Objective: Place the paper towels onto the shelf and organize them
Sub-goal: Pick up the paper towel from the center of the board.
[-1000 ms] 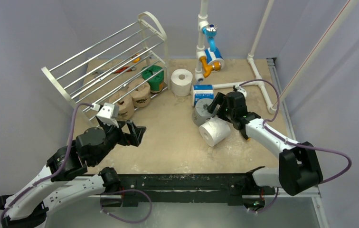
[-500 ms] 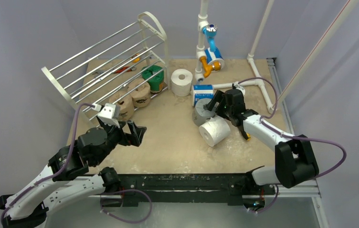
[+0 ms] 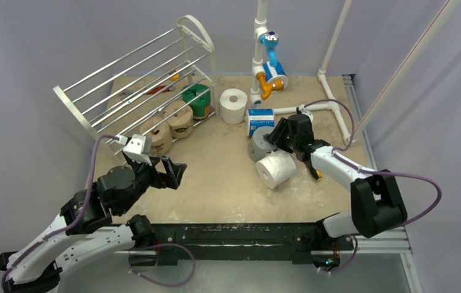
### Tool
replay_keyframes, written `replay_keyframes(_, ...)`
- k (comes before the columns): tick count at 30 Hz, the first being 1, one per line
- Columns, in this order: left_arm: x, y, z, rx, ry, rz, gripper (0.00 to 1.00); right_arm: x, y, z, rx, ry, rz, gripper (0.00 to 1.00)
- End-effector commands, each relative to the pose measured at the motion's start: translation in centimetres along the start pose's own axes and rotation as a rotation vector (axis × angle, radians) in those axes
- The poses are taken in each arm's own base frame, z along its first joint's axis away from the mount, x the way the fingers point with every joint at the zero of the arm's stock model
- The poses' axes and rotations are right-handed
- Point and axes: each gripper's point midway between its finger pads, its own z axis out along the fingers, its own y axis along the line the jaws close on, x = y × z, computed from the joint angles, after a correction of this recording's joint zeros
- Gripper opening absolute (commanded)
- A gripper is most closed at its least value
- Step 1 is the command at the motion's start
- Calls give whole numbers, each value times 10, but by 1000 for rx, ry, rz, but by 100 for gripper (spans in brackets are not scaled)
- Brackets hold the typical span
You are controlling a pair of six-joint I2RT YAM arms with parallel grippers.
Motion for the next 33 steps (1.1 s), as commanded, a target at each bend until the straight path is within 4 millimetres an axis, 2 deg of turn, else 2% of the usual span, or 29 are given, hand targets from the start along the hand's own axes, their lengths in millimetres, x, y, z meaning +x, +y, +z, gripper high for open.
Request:
replay_keyframes(1, -5, 0, -1, 3, -27, -20, 100, -24, 5, -12, 11, -68, -21, 48)
replay_keyframes(12, -7, 1, -4, 3, -33, -23, 100, -49, 19, -66, -48, -150, -79, 46)
replay_keyframes(17, -10, 2, -7, 4, -40, -28, 100, -52, 39, -97, -95, -166, -141, 45)
replay_keyframes(22, -11, 4, -9, 0, -44, -34, 100, -35, 75, -127, -163, -142, -244, 46)
replay_keyframes(28, -14, 9, -13, -16, -53, -40, 100, -10, 109, -148, -245, -102, -302, 46)
replay_keyframes(33, -17, 19, -20, -51, -65, -38, 100, 35, 144, -149, -315, -29, -371, 46)
